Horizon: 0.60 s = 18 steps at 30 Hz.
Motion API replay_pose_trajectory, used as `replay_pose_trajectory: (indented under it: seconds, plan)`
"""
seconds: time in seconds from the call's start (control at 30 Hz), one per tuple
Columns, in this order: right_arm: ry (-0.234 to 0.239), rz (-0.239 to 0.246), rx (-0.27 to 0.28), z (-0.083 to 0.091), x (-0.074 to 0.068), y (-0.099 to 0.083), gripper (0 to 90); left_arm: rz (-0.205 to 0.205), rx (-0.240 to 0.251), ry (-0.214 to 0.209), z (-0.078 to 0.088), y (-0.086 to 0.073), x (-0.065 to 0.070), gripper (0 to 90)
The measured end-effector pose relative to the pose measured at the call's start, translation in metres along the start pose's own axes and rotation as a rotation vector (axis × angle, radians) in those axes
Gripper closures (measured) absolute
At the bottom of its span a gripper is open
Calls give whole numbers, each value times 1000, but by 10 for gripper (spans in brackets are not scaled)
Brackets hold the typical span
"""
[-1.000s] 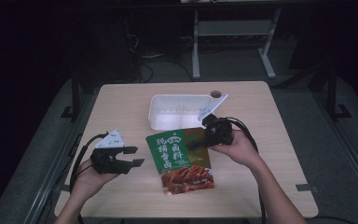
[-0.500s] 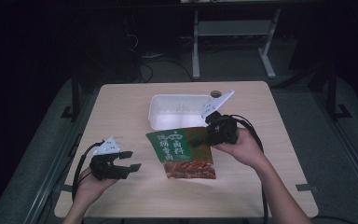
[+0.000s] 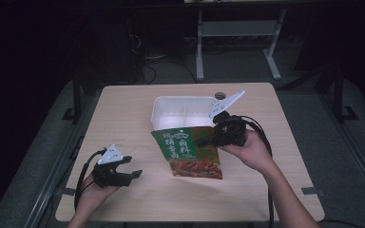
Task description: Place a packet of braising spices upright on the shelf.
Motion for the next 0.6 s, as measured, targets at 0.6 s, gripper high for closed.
replay_pose_trajectory:
  seconds: [0.6]
  plan:
    - [-58,-58,52,16,-3,10,896,23,-12,11,-2,-7,-3,284]
Point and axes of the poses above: each handheld gripper's, and its own axes: z roughly backward along the jaws, y roughly out of its top, x roughly to its right, the point moved 3 cm from there along -z, roughly forward along the jaws, and after that the axes turned 15 degrees about -z, right-handed, at the moved point
